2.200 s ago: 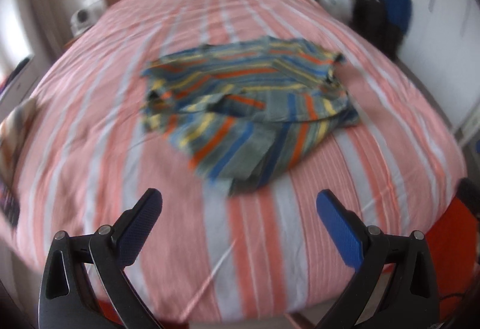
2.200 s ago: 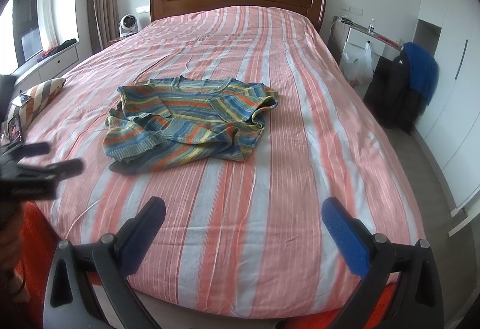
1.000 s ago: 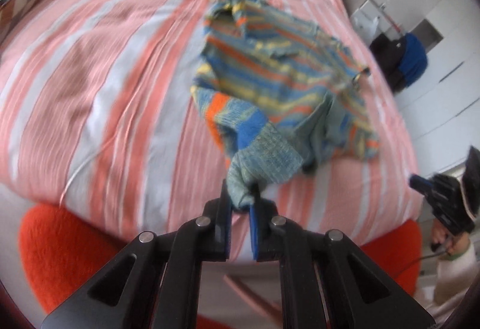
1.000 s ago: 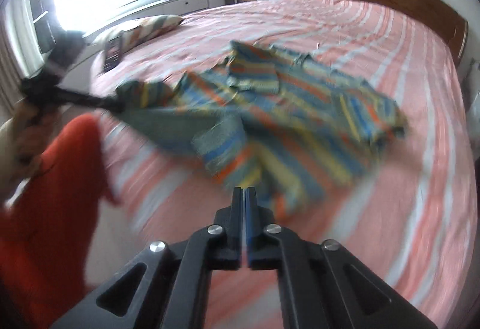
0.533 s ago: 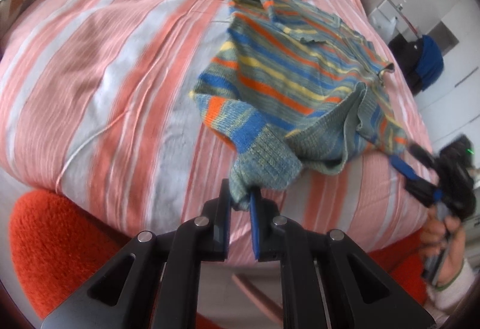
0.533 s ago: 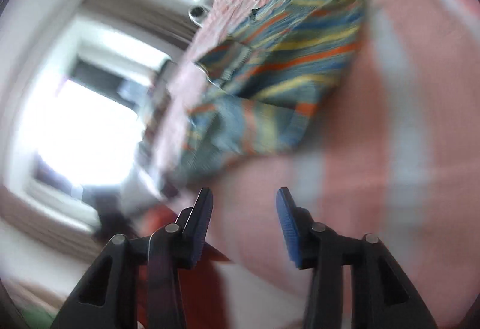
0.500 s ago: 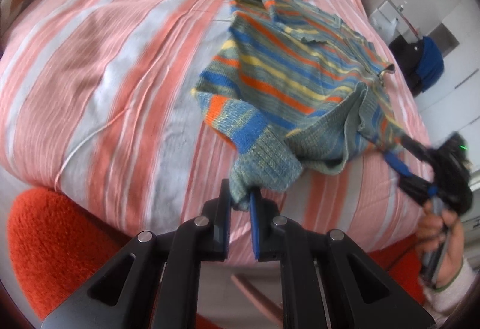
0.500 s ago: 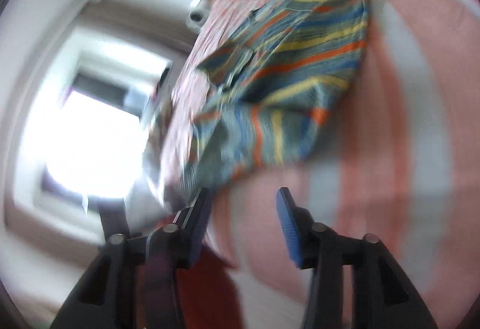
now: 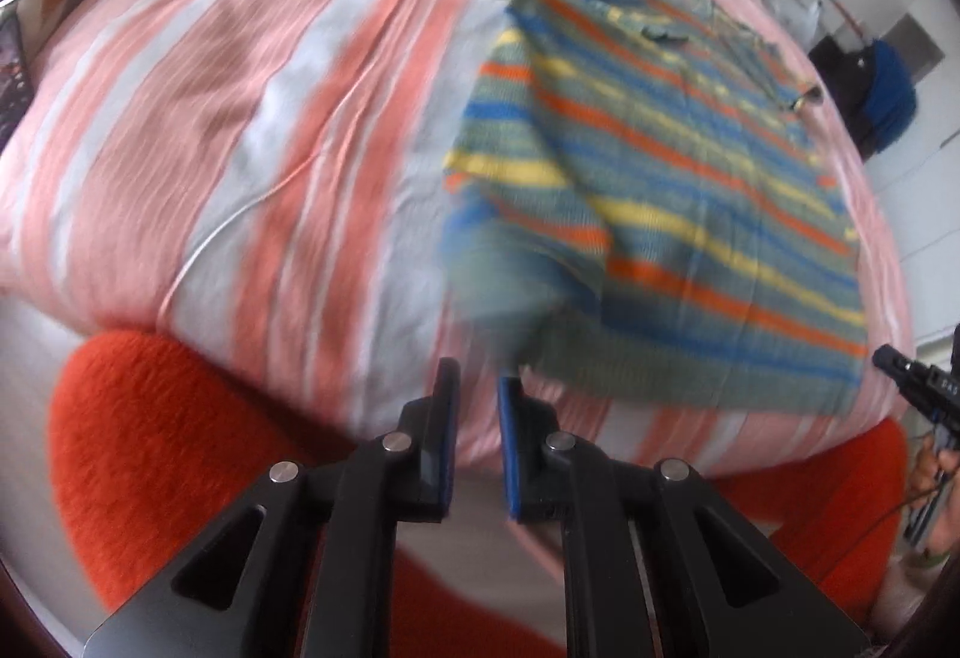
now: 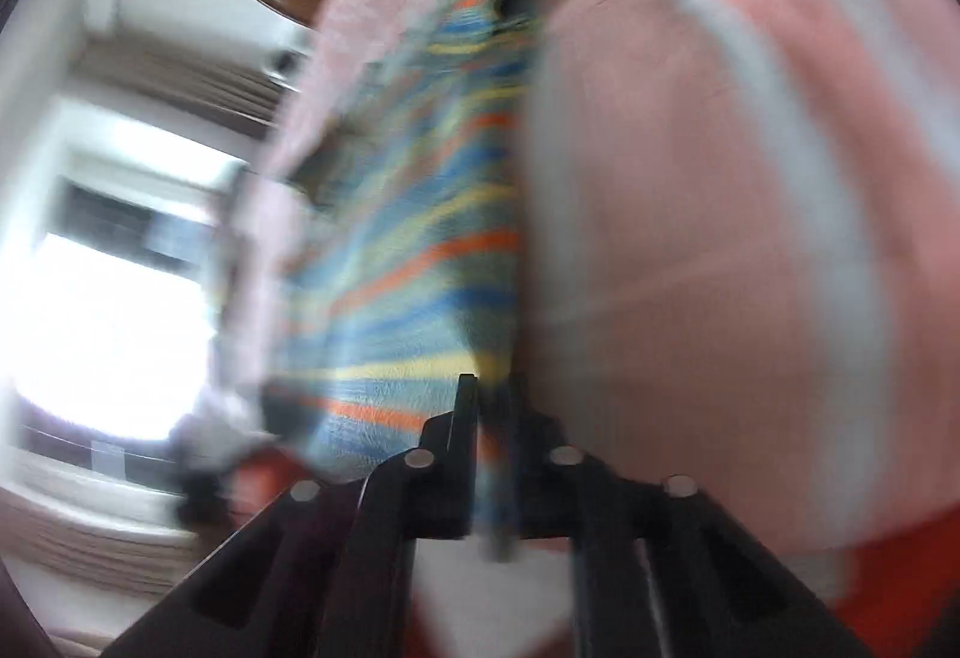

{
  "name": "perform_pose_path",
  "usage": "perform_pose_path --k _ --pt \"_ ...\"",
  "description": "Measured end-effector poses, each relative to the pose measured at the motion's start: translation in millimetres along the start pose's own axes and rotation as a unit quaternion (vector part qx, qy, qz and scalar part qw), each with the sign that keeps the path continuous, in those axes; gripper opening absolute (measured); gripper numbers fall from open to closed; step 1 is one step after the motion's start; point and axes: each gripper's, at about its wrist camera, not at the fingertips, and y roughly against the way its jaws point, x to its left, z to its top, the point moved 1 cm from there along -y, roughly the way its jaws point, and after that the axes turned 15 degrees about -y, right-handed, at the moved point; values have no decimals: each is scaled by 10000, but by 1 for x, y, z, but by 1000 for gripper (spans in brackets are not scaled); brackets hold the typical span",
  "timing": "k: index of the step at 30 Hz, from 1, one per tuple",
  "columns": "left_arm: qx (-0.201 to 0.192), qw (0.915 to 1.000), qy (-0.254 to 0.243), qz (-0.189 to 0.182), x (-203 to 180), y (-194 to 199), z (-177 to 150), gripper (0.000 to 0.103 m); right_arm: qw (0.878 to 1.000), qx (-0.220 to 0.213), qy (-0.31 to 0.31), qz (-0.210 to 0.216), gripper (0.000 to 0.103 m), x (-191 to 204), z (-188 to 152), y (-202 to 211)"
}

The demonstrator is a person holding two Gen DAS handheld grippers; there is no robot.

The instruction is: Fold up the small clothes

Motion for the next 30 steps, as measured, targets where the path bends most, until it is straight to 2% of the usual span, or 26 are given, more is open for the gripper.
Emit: perform_pose_path --k 1,2,3,4,6,9,11,12,13,14,15,16,17,22,25,27,30 --pt "-18 10000 16 7 2 6 -5 12 9999 3 40 -138 23 -4 0 0" --pt "-67 10000 58 8 5 14 -10 16 9998 66 -61 -156 35 -13 -4 -1" --pt "-158 9998 118 -38 8 23 -14 28 9998 118 -169 -45 41 -20 -4 4" --pt "-272 9994 190 -72 12 30 -16 47 9996 164 -230 84 48 -26 -7 3" --pt "-653 9971 374 -67 21 43 -16 66 9978 373 -207 509 51 -29 -16 -2" --pt "-705 9967 402 86 27 35 -3 68 9971 430 154 615 51 -19 -29 -16" --pt "-481 9985 190 173 22 12 14 68 9973 332 415 508 51 -13 -30 -24" --pt "-336 9991 106 217 18 1 19 66 9970 296 499 509 51 -10 -29 -28" --pt "-195 9995 7 248 13 -9 22 46 9965 294 548 553 51 -6 -36 -26" --pt "-25 9995 -182 243 4 -21 24 21 9953 343 677 596 42 -1 -36 -28" --pt "110 9990 -314 281 -3 -26 24 5 9945 377 855 477 25 8 -38 -35" --pt "129 9983 -390 413 -8 -28 23 3 9935 393 1040 235 4 13 -38 -36" --pt "75 9978 -420 505 -12 -24 20 2 9927 377 1136 108 4 17 -39 -31" --pt "38 9985 -300 452 -5 13 -9 1 9922 170 1230 -139 4 32 -40 7" --pt "216 9982 -295 476 -1 12 -25 1 9921 153 1204 -304 3 32 -43 20" --pt "436 9969 -173 633 5 -7 -25 0 9926 299 1091 -432 3 25 -45 4" --pt "717 9938 -91 842 6 -32 -19 0 9904 584 952 -809 3 2 -47 -44"
